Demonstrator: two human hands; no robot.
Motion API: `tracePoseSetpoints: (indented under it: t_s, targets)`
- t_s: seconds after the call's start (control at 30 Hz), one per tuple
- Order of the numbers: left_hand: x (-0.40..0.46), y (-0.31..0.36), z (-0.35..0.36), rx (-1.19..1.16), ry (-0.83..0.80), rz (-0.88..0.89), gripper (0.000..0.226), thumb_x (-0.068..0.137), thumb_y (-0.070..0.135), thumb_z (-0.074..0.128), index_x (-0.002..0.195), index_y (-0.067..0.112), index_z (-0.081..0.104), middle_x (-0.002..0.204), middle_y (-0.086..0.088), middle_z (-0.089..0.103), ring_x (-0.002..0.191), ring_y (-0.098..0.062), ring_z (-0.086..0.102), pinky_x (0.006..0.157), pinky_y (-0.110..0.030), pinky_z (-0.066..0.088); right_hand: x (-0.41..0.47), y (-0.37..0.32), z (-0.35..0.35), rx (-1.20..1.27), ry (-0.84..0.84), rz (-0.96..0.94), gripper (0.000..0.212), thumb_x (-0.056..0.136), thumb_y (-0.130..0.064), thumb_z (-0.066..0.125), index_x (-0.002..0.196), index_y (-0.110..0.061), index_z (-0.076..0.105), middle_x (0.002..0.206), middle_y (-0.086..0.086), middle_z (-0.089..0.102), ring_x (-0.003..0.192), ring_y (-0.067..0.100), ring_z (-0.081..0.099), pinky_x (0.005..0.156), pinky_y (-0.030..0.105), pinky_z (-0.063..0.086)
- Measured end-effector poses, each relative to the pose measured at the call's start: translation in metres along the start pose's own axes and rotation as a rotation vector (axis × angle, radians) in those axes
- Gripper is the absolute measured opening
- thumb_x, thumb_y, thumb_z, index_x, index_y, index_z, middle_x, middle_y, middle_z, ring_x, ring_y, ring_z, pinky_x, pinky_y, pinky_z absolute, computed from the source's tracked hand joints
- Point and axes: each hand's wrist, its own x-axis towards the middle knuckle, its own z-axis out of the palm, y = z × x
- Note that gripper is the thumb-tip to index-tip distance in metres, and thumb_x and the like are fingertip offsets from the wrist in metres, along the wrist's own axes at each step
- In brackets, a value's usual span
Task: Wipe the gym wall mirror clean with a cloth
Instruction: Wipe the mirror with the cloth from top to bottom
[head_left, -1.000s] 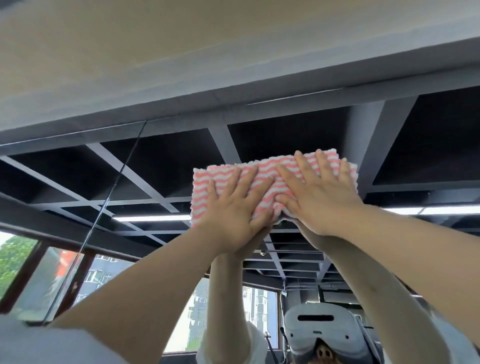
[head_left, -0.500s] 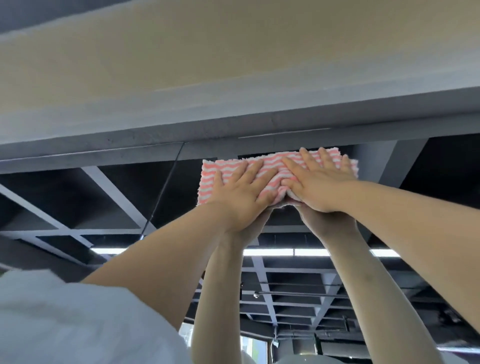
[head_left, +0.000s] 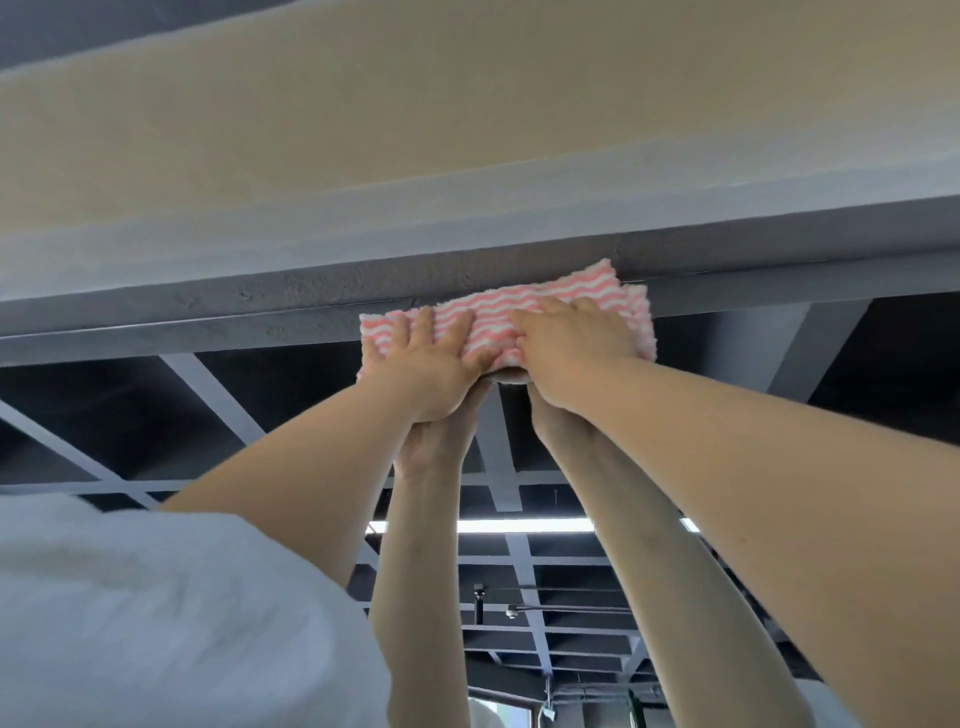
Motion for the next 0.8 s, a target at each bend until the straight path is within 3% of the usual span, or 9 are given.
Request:
tracePoseSetpoints:
  t_s: [0.13,0.2,0.4,0.57,0.8]
  targets:
    - [0.011,0.004,-0.002,-0.018,0.032,-0.036,0.062,0.095,0.062,0.012,0.151,0.037,-0.001,0.161,-0.005,-0.003,0.146,-0.030,-0.007,0.113,-0.058,-0.002,0.004,0.017,0.003,0.044,-0.128,-0.022,0.056,0.103,-0.049,0.022,0.153,-0.033,0.005,0.162,-0.001,-0.001,0.148,0.031,-0.001,0.119,0.050,0.003]
    - [0.017,0.012,-0.003,-0.022,0.021,-0.056,0.063,0.095,0.063,0.013,0.151,0.038,0.000,0.161,-0.005,-0.003,0.146,-0.032,-0.007,0.113,-0.059,-0.001,0.006,0.030,0.001,0.044,-0.171,-0.003,0.057,0.102,-0.054,0.015,0.153,-0.034,0.000,0.162,-0.001,-0.008,0.148,0.030,-0.008,0.119,0.049,-0.003]
    - [0.026,0.075,-0.002,-0.050,-0.013,0.008,0.070,0.087,0.073,0.010,0.150,0.042,0.007,0.160,-0.004,-0.003,0.144,-0.040,-0.008,0.110,-0.068,0.000,-0.005,0.086,-0.011,0.053,-0.222,0.040,0.061,0.100,-0.057,0.015,0.154,-0.034,-0.002,0.162,-0.003,-0.009,0.147,0.028,-0.012,0.117,0.047,-0.006]
    - [0.021,0.150,-0.009,-0.103,-0.009,0.004,0.063,0.094,0.066,0.016,0.149,0.043,-0.003,0.160,-0.008,-0.008,0.144,-0.038,-0.014,0.111,-0.062,-0.001,-0.025,0.155,-0.014,0.032,-0.214,0.070,0.058,0.101,-0.054,0.013,0.153,-0.034,-0.002,0.162,-0.003,-0.009,0.148,0.027,-0.011,0.117,0.047,-0.006]
    - [0.009,0.248,-0.013,-0.107,0.013,0.047,0.058,0.096,0.061,0.015,0.150,0.044,0.000,0.160,-0.006,-0.007,0.145,-0.036,-0.013,0.111,-0.061,-0.001,-0.051,0.246,-0.015,0.026,-0.232,0.124,0.056,0.102,-0.051,0.009,0.153,-0.035,-0.006,0.161,-0.003,-0.013,0.147,0.027,-0.012,0.117,0.047,-0.007]
